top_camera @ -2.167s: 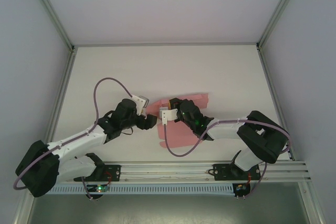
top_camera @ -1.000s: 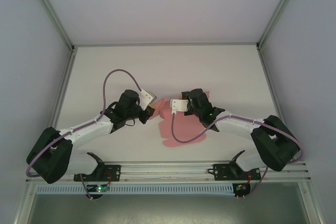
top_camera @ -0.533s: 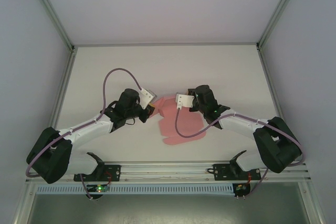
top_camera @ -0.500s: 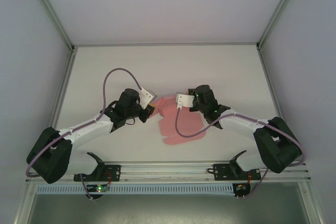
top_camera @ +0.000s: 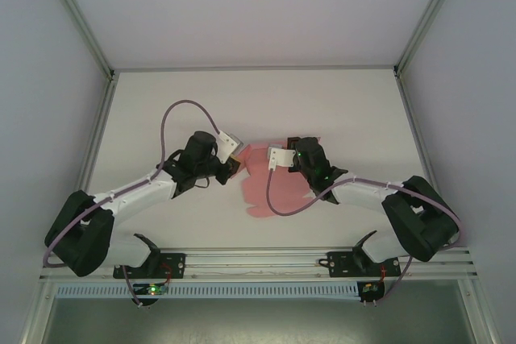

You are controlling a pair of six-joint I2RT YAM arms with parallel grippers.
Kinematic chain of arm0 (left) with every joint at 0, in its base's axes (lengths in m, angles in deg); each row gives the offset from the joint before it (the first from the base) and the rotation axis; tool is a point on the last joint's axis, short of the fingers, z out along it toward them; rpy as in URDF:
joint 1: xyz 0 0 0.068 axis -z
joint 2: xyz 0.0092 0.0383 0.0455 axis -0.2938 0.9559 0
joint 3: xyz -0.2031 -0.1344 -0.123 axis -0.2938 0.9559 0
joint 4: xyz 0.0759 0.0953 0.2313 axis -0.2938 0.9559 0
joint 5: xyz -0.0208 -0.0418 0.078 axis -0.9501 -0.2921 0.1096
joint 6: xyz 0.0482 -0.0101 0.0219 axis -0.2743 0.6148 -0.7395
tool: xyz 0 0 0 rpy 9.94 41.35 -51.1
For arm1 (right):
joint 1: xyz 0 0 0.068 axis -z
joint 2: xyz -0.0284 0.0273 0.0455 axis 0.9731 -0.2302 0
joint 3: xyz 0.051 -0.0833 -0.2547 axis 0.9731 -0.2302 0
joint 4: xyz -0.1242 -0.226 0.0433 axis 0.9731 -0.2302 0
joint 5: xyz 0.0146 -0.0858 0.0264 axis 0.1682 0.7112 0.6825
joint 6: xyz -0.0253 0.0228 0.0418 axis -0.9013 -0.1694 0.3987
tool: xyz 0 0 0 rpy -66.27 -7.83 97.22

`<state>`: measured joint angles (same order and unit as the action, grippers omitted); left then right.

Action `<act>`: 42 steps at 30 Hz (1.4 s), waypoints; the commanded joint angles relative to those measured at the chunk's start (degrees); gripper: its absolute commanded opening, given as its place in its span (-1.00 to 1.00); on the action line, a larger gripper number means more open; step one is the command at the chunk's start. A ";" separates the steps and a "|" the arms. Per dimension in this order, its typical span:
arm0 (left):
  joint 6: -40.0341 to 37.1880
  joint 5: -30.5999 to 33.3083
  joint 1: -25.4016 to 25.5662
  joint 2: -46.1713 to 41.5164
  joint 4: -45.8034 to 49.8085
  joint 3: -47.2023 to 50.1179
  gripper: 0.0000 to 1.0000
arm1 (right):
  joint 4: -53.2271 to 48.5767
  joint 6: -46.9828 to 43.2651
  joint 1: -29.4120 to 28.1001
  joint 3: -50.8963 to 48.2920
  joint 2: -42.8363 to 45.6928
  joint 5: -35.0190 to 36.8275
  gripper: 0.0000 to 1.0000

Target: Assemble paper box

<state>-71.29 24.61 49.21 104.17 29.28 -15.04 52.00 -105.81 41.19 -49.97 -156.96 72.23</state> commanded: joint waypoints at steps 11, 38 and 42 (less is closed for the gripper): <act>17.19 25.10 -3.43 -10.76 7.19 -0.19 1.00 | 2.69 0.01 0.70 -1.73 -0.71 0.24 -1.00; 12.70 -18.98 -10.94 13.98 -14.14 0.06 0.21 | 26.92 -6.45 -5.10 -2.09 -14.80 15.88 -1.00; 10.13 -18.83 -7.92 15.10 -13.00 -0.60 0.11 | 26.41 -5.05 -5.36 -1.99 -14.87 16.10 -1.00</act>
<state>-57.70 10.05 38.61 118.44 19.31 -15.66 78.05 -112.15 36.05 -52.81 -170.97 86.22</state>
